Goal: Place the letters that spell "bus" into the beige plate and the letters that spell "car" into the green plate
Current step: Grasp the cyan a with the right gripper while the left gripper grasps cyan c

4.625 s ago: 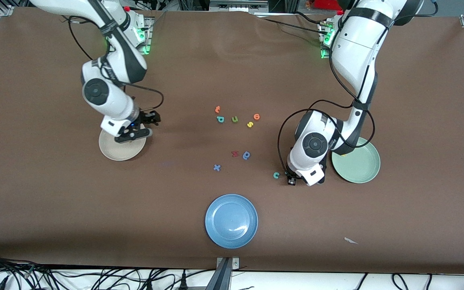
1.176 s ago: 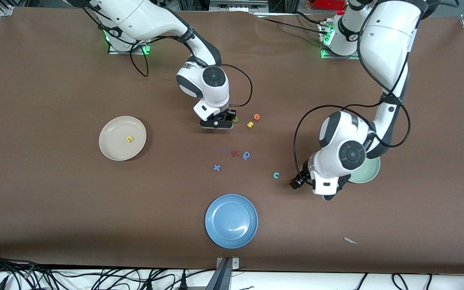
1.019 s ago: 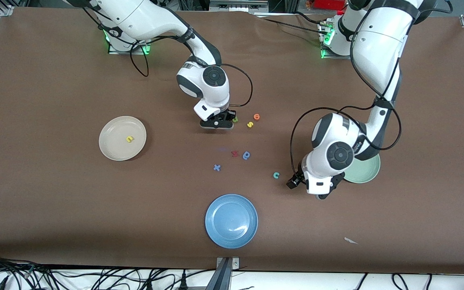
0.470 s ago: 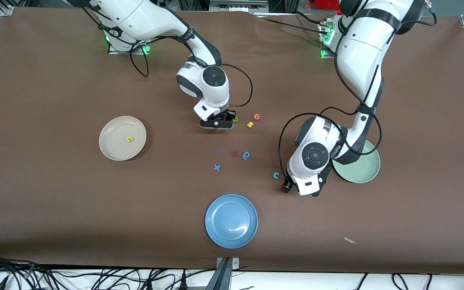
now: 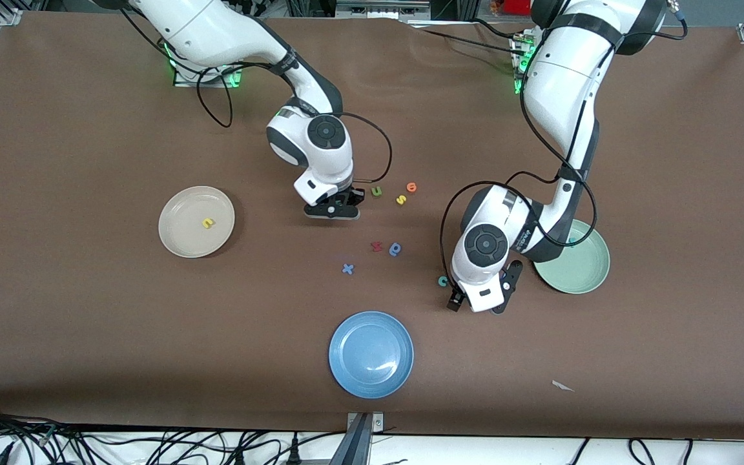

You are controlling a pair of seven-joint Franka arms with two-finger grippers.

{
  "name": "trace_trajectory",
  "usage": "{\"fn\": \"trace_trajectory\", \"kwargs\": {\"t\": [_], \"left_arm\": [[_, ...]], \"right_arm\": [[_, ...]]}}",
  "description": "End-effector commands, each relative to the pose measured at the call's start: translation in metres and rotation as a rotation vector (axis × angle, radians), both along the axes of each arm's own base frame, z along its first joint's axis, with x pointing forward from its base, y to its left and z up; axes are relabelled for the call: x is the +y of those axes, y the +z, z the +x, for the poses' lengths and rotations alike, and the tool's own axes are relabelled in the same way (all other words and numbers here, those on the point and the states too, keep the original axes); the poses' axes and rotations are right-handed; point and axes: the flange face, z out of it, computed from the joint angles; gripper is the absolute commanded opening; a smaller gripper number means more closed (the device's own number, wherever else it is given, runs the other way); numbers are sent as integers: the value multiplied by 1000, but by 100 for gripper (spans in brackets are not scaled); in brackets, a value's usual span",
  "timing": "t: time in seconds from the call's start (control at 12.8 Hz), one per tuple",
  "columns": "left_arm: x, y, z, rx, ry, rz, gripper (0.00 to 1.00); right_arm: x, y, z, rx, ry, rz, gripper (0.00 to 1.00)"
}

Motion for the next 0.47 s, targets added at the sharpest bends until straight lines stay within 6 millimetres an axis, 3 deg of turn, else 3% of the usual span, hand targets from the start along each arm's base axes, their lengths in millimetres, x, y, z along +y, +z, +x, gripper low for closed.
{"fn": "trace_trajectory", "kwargs": {"t": [0.0,0.39], "left_arm": [[-7,1,3,-24,-12,39,100],[-12,-4,0,-15,-18,25,100]], "right_arm": [[-46,38,8,8,62,-20,1],[-164,81,29,87,234,-50,1]]}}
